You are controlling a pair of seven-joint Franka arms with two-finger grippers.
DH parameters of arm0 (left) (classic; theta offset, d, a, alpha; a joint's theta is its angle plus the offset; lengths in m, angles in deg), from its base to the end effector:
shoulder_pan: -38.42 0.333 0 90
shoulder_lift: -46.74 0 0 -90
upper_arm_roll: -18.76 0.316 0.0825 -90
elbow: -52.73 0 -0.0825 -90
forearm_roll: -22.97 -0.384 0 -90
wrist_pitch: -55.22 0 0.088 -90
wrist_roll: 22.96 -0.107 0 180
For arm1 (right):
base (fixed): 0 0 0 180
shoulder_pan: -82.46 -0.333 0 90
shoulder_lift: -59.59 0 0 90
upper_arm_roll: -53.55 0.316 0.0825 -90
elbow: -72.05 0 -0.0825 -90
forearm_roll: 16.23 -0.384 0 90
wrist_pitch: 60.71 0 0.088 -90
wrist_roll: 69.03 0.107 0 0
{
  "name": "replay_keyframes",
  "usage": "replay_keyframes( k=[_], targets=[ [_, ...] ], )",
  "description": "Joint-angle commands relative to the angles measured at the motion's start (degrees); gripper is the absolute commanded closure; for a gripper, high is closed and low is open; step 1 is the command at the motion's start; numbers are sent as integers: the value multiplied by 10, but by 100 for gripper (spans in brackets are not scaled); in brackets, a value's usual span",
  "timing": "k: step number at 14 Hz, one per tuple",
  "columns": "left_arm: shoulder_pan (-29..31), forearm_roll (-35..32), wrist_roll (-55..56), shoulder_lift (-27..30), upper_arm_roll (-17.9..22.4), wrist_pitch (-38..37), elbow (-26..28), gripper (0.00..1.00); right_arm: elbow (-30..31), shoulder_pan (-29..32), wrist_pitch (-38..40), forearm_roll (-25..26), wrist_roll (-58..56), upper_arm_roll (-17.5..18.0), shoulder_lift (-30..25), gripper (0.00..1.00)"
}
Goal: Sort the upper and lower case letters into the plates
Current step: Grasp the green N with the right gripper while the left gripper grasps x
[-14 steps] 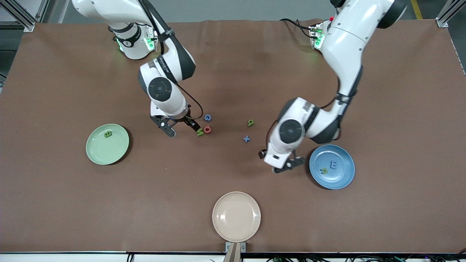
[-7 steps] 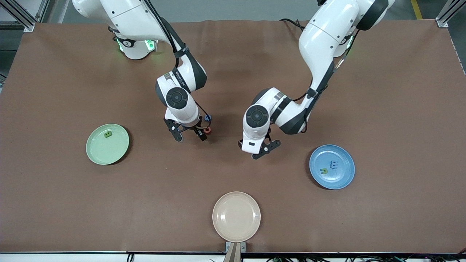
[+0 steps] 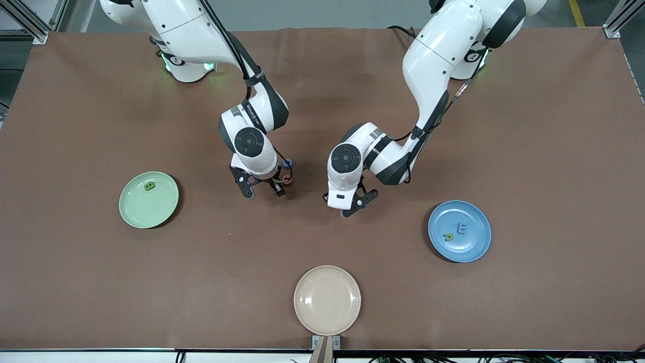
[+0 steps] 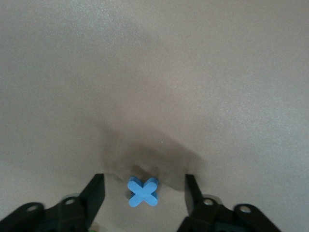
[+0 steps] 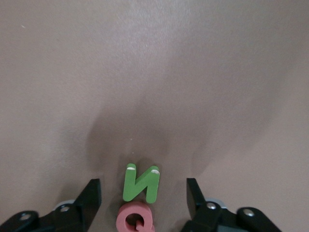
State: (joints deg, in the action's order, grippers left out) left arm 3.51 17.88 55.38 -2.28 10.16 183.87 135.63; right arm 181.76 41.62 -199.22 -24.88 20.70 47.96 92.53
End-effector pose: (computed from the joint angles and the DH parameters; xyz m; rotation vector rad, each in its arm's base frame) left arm 0.5341 -0.4775 0.1758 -2.9826 -0.9211 0.0989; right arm 0.5048 0.3600 0.1866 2.6796 -1.5586 -0.1066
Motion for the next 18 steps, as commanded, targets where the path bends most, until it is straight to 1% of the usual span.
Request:
replay_keyframes(
  k=[1, 3, 4, 5, 6, 9, 10, 12, 14, 17, 18],
  targets=[
    [-9, -9, 15, -1, 4, 0, -3, 41, -17, -9, 3, -4, 14, -5, 14, 27],
    [-16, -10, 15, 1, 4, 1, 5, 45, -18, -9, 2, -4, 14, -5, 19, 33],
    [-20, -9, 16, 0, 4, 1, 6, 49, -18, -10, 1, -4, 14, -5, 19, 36],
    [-20, -10, 15, 1, 4, 1, 13, 55, -18, -10, -5, -3, 13, -5, 19, 41],
    [-20, -11, 12, 3, 4, 1, 20, 63, -18, -11, -9, -3, 13, -5, 21, 47],
    [-17, -11, 2, 4, 5, 0, 19, 90, -18, -13, -12, -3, 13, -5, 25, 63],
    [-15, -12, 1, 5, 6, 0, 18, 97, -18, -13, -12, -2, 13, -5, 25, 68],
    [-9, -12, -9, 11, 6, 0, 13, 99, -18, -14, -12, 0, 13, -5, 25, 78],
    [-2, -16, -27, 26, 8, -1, 12, 100, -18, -18, -11, 0, 12, -5, 25, 85],
    [66, -47, -83, 58, 6, -4, 12, 99, -24, -17, 2, 2, -10, -5, 19, 87],
    [86, -49, -117, 66, 7, -5, 14, 99, -25, -16, 23, 2, -27, -6, 11, 87]
  ],
)
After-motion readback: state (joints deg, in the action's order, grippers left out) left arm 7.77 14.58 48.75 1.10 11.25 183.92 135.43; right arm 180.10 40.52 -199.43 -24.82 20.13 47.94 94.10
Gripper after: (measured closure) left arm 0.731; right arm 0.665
